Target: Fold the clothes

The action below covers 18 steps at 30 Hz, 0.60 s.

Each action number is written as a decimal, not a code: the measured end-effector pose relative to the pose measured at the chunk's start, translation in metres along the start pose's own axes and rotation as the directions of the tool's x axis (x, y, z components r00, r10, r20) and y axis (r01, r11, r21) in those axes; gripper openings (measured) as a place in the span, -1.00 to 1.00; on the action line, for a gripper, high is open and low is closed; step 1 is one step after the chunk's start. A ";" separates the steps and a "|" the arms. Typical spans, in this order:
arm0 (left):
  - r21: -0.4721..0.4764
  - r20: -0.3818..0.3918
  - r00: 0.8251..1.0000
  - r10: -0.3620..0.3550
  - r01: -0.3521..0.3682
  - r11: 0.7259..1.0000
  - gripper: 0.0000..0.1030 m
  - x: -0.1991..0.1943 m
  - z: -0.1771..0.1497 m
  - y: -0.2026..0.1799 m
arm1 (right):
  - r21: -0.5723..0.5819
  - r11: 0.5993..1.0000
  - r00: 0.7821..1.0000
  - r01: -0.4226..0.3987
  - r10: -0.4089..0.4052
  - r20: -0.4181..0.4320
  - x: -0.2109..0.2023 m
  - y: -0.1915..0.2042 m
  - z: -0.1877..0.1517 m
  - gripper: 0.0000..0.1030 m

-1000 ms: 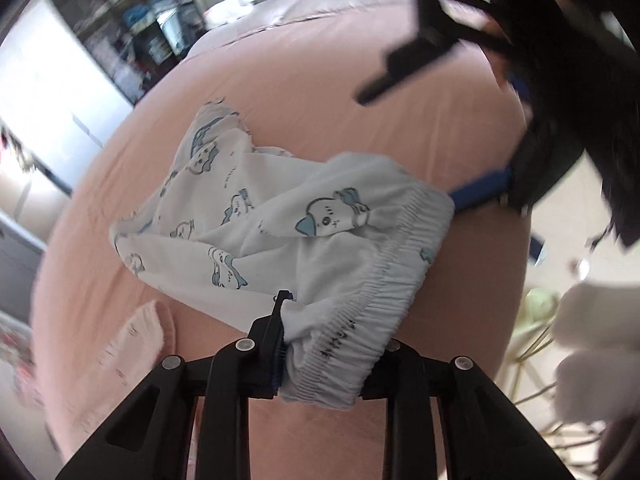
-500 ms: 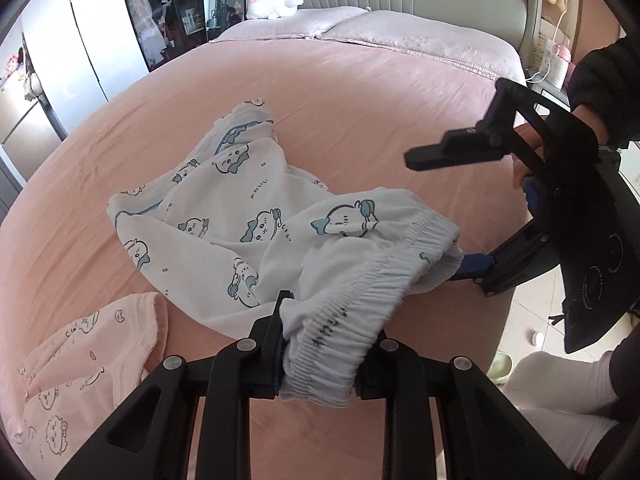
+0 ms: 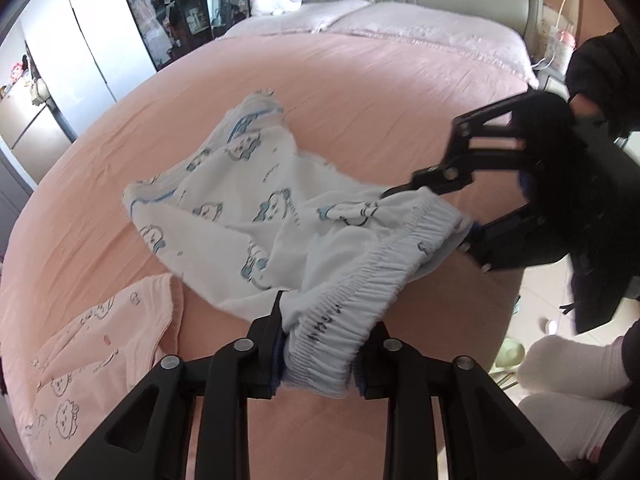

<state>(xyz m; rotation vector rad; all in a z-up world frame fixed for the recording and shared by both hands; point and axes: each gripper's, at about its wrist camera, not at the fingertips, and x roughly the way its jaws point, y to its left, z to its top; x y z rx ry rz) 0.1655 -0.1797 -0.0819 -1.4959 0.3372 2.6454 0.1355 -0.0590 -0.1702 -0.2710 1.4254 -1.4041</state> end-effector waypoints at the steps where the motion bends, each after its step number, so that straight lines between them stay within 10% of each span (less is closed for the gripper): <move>1: 0.019 -0.002 1.000 0.011 -0.011 1.000 -0.30 0.000 -0.002 -0.003 | 0.022 1.000 1.000 -0.016 0.016 0.001 -0.002 -0.003 0.000 -0.63; 5: 0.105 0.026 0.997 0.066 -0.069 0.992 0.03 -0.003 -0.013 -0.016 | 0.150 0.985 0.996 -0.090 0.093 -0.014 -0.006 -0.024 0.000 -0.76; 18: 0.121 0.078 0.992 0.098 -0.107 0.987 0.04 0.009 -0.025 -0.024 | 0.301 0.940 0.983 -0.161 0.179 -0.032 -0.006 -0.047 -0.006 -0.79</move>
